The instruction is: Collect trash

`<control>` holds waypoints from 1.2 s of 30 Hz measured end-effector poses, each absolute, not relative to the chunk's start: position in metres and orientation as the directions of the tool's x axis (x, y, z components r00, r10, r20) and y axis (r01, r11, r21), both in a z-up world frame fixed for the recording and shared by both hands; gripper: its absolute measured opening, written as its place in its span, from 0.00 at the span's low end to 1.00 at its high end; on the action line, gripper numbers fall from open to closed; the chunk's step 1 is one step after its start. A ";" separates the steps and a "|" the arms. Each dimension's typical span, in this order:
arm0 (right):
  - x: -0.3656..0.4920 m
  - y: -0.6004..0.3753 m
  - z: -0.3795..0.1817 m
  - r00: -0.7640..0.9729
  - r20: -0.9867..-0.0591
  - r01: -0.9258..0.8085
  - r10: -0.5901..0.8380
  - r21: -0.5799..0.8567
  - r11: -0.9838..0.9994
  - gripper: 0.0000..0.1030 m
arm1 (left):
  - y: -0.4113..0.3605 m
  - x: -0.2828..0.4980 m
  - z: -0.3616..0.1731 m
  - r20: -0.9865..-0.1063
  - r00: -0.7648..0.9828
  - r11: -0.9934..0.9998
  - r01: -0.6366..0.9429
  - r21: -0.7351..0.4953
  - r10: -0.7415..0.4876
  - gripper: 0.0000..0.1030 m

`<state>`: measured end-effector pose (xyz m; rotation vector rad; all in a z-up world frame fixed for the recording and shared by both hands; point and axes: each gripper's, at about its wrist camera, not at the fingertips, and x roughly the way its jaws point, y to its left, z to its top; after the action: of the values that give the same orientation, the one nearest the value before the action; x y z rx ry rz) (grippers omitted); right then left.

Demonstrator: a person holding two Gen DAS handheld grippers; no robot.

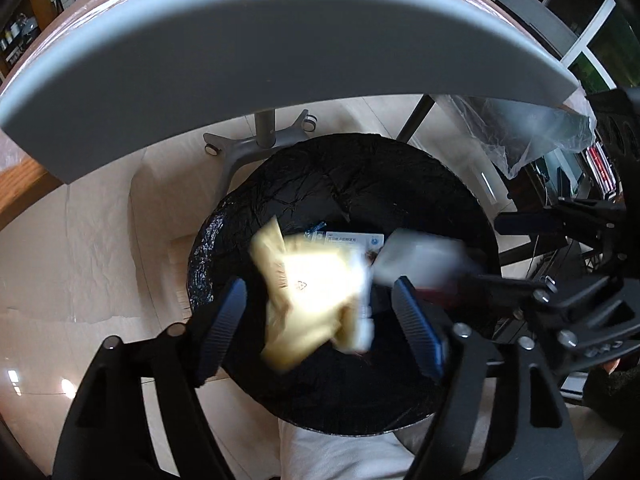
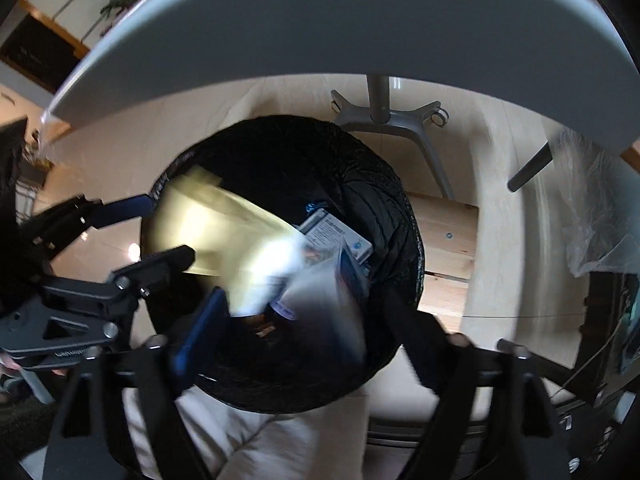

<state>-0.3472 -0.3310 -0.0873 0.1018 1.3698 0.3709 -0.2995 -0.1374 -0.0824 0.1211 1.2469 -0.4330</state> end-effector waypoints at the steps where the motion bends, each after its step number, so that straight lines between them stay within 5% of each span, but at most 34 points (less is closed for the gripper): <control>1: -0.348 -0.332 -0.087 0.150 -0.936 -0.194 0.318 0.288 0.938 0.82 | -0.136 -0.299 -0.082 -0.934 0.248 0.914 0.377 -0.150 -0.256 0.76; 8: -0.360 -0.348 -0.067 0.180 -0.927 -0.175 0.328 0.298 0.938 0.82 | -0.118 -0.306 -0.063 -0.915 0.260 0.917 0.339 -0.212 -0.308 0.77; 13: -0.377 -0.372 -0.006 0.300 -0.883 -0.212 0.361 0.307 0.928 0.82 | -0.099 -0.319 0.005 -0.829 0.374 0.889 0.359 -0.283 -0.415 0.78; 16: -0.368 -0.385 0.033 0.401 -0.843 -0.217 0.358 0.292 0.931 0.89 | -0.083 -0.310 0.053 -0.742 0.504 0.888 0.359 -0.287 -0.443 0.93; 20: -0.327 -0.409 0.072 0.577 -0.758 -0.146 0.304 0.271 0.951 0.96 | -0.060 -0.273 0.091 -0.633 0.676 0.926 0.271 -0.262 -0.377 0.98; 36: -0.136 -0.467 0.020 0.592 -0.806 0.126 0.021 0.119 0.985 0.96 | -0.037 -0.086 0.038 -0.754 0.647 0.993 0.099 -0.068 -0.117 0.98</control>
<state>-0.1358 -0.4671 0.0196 0.1700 0.9368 -0.0615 -0.0860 -0.0375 0.0383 -0.0215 0.8588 -0.1229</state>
